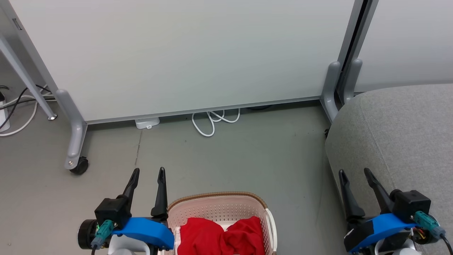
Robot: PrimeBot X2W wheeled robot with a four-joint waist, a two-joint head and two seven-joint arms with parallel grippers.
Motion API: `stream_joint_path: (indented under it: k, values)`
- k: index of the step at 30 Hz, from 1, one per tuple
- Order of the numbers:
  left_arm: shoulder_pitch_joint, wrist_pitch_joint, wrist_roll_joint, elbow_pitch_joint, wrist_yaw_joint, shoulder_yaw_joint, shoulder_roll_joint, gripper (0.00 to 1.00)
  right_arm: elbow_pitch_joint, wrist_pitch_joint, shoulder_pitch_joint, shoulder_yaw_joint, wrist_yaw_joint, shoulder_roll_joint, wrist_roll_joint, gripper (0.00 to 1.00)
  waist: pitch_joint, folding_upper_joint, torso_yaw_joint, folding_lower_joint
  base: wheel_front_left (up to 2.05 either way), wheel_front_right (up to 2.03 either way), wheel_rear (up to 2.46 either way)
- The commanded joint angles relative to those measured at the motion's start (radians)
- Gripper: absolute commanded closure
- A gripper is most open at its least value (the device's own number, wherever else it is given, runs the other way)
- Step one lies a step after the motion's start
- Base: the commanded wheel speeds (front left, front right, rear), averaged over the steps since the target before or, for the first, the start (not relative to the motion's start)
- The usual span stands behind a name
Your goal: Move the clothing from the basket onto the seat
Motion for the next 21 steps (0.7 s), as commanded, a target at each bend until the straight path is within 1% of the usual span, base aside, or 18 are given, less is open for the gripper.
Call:
stream_joint_path:
  k: [1,7,21]
  values:
    - [-0.010,-0.010,0.019,0.002,0.003,-0.001,-0.001,0.00,-0.005,-0.001,0.004,-0.001,0.002,-0.007,-0.019,0.00,-0.001,-0.0001,0.000,0.0000,0.00,0.00,0.00]
    - [-0.011,-0.018,0.038,0.007,0.007,-0.006,-0.001,0.00,-0.006,-0.006,0.006,-0.003,0.001,-0.007,-0.050,0.00,-0.002,-0.0001,0.003,0.0000,0.00,0.00,0.00]
    - [-0.005,-0.017,0.014,0.006,0.017,-0.011,-0.001,0.00,-0.001,-0.004,0.008,-0.005,0.001,-0.007,-0.032,0.00,-0.002,-0.0001,0.007,0.0000,0.00,0.00,0.00]
